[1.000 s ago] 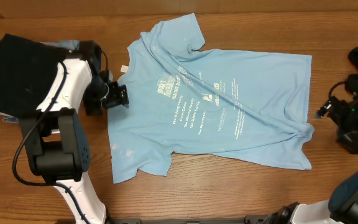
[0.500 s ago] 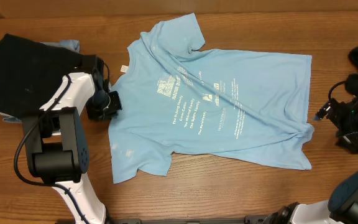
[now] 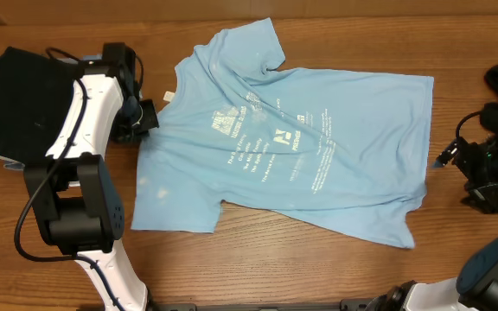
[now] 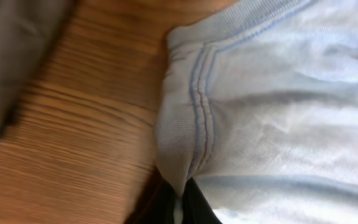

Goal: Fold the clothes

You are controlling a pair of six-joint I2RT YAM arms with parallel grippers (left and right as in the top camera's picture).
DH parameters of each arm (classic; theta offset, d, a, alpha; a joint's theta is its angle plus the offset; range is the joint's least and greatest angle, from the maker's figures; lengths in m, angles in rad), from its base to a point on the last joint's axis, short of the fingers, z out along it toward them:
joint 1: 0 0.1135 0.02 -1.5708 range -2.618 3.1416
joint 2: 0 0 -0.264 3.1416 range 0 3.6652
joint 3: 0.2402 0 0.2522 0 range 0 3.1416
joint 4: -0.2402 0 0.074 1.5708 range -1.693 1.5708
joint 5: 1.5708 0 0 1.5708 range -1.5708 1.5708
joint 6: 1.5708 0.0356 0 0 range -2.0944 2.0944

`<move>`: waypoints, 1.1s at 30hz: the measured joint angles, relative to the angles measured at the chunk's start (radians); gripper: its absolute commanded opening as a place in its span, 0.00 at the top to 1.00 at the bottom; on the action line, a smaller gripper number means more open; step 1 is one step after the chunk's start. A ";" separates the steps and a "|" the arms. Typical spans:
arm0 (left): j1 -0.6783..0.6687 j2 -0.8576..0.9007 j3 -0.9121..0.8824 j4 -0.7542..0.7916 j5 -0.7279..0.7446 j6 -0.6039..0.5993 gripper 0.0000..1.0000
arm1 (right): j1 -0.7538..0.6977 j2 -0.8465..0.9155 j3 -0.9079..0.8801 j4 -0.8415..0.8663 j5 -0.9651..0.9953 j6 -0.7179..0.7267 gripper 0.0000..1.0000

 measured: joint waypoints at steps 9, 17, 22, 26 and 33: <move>-0.001 0.000 0.001 -0.015 -0.151 -0.052 0.84 | 0.020 0.000 -0.064 -0.080 -0.021 0.006 0.02; -0.001 0.000 0.004 -0.020 -0.108 -0.051 0.22 | 0.027 0.000 -0.103 -0.099 -0.090 -0.016 0.73; -0.002 0.000 0.023 -0.072 -0.009 -0.048 0.18 | 0.048 0.000 -0.171 -0.109 -0.095 0.014 0.64; -0.024 0.000 0.024 -0.084 0.019 -0.048 0.16 | 0.127 -0.003 -0.353 0.065 -0.104 0.099 0.65; -0.046 0.000 0.024 -0.083 0.034 -0.048 0.06 | 0.305 -0.001 -0.511 0.254 -0.169 0.096 0.96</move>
